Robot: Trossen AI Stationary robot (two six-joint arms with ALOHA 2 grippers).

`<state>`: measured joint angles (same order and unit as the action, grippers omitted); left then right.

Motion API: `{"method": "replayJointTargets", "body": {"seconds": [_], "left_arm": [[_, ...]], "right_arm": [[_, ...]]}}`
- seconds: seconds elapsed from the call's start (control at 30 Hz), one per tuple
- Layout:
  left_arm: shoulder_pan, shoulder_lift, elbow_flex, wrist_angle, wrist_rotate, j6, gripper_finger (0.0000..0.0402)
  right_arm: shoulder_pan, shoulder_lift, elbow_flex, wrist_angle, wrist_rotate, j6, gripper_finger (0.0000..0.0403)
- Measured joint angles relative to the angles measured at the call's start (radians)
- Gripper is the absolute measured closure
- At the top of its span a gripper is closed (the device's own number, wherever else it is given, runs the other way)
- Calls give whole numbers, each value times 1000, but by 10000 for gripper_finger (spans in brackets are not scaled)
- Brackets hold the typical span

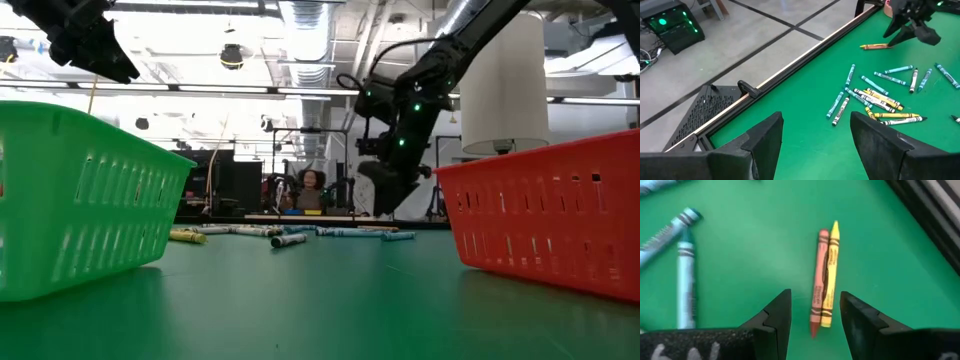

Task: Sort crayons
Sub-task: Put the brown crayon into the orange bin

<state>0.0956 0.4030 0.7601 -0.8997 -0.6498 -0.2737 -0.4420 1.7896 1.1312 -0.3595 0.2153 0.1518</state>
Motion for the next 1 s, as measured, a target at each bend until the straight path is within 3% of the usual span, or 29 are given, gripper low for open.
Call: {"method": "replayJointTargets", "body": {"seconds": [0.3, 0.63, 1.0], "left_arm": [[0, 0, 0, -1, 0, 2, 178], [0, 0, -1, -1, -2, 7, 178], [0, 0, -1, -1, -2, 6, 178]], "right_arm": [[1, 88, 4, 28, -11, 6, 239], [22, 64, 12, 8, -58, -2, 240], [22, 65, 29, -11, -63, 5, 302]]}}
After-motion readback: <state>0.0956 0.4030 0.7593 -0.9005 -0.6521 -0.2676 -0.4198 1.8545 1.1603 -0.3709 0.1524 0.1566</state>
